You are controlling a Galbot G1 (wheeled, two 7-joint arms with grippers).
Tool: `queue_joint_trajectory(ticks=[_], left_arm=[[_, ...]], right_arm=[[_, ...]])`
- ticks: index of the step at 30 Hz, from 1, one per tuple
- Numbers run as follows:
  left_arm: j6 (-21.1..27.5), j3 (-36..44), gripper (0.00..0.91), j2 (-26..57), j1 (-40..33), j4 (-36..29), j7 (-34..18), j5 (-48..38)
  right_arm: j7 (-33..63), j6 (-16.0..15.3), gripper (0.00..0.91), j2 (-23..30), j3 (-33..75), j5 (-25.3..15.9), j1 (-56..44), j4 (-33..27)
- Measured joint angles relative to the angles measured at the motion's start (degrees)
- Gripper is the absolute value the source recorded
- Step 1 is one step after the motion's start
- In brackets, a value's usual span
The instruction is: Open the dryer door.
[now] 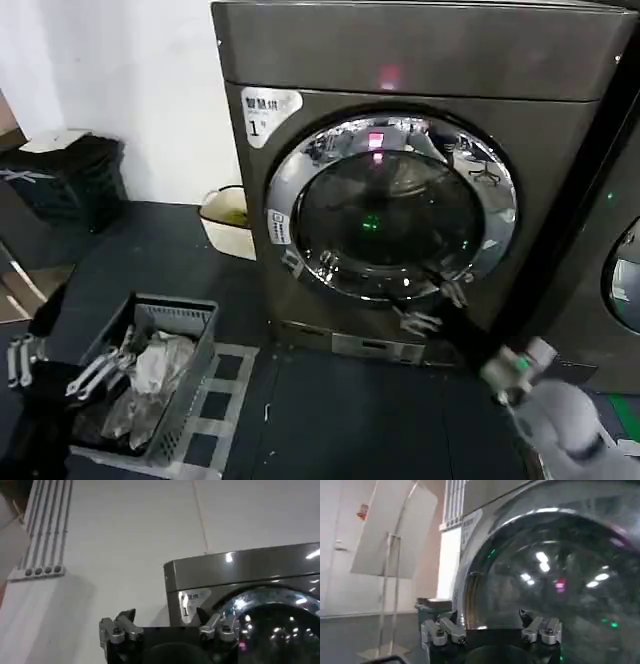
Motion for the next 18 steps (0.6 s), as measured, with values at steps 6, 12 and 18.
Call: queue_joint_trajectory(ticks=[6, 12, 18], left_arm=[[0.35, -0.26, 0.907, -0.18, 0.19, 0.13, 0.51, -0.01], [0.99, -0.3, 0.907, -0.39, 0.47, 0.12, 1.05, -0.01], [2.73, -0.71, 0.907, -0.34, 0.82, -0.3, 2.51, 0.11]], right_arm=[[-0.1, -2.57, 0.907, 2.95, -9.82, -1.01, 11.08, -6.72], [-2.67, -1.7, 0.907, 6.38, -15.15, -1.21, 18.31, -12.73], [-2.92, -1.29, 0.907, 10.01, -18.03, -2.58, 22.97, -17.63]])
